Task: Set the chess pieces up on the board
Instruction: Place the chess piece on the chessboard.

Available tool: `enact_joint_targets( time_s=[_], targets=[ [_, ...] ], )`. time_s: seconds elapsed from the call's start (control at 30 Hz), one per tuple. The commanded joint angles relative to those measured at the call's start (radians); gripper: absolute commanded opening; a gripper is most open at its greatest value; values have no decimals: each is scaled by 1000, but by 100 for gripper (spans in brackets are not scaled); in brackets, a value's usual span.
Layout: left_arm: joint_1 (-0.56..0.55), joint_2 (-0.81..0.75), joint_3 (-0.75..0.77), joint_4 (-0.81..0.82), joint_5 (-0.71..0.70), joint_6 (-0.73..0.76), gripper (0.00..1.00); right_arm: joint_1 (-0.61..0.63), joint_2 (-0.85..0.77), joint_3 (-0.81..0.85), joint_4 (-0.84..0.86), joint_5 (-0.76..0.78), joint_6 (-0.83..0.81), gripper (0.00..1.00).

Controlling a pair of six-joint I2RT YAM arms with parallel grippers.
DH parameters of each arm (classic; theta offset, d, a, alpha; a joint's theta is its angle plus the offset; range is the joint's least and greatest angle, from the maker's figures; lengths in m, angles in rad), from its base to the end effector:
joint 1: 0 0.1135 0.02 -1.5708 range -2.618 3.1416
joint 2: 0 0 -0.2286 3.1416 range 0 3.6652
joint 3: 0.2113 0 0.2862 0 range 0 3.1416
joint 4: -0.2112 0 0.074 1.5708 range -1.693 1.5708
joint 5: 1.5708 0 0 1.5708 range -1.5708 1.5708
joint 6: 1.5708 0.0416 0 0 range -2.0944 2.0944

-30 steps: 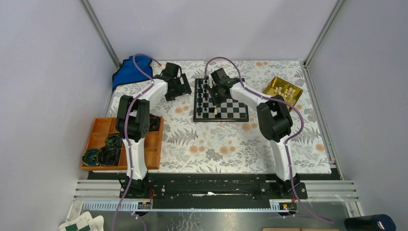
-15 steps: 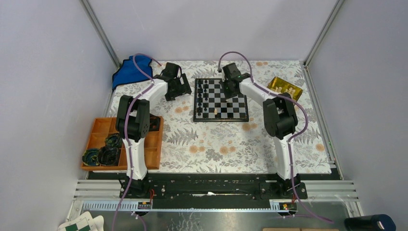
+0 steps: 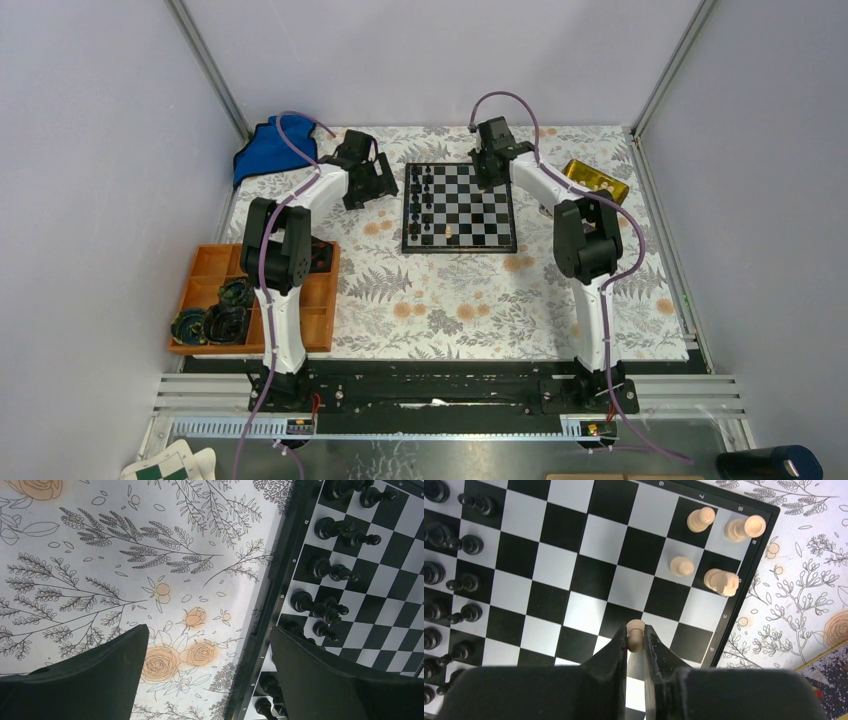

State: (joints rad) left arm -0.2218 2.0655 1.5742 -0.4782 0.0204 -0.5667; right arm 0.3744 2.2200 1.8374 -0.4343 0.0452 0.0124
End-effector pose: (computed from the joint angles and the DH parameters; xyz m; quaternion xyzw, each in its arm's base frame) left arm 0.4573 -0.1040 0.1403 -0.1609 0.9414 -0.1228 0.2697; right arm 0.4840 0.1882 0.1626 -0.1591 0.9158 0.0501 0.3652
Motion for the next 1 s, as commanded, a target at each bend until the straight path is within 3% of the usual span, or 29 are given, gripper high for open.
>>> enact_joint_targets(
  time_s=[0.0, 0.97],
  targets=[
    [-2, 10, 5, 26, 0, 4, 99, -16, 37, 74, 12, 28, 14, 1],
    [-2, 13, -1, 26, -2, 2, 99, -45, 112, 147, -25, 30, 17, 5]
  ],
)
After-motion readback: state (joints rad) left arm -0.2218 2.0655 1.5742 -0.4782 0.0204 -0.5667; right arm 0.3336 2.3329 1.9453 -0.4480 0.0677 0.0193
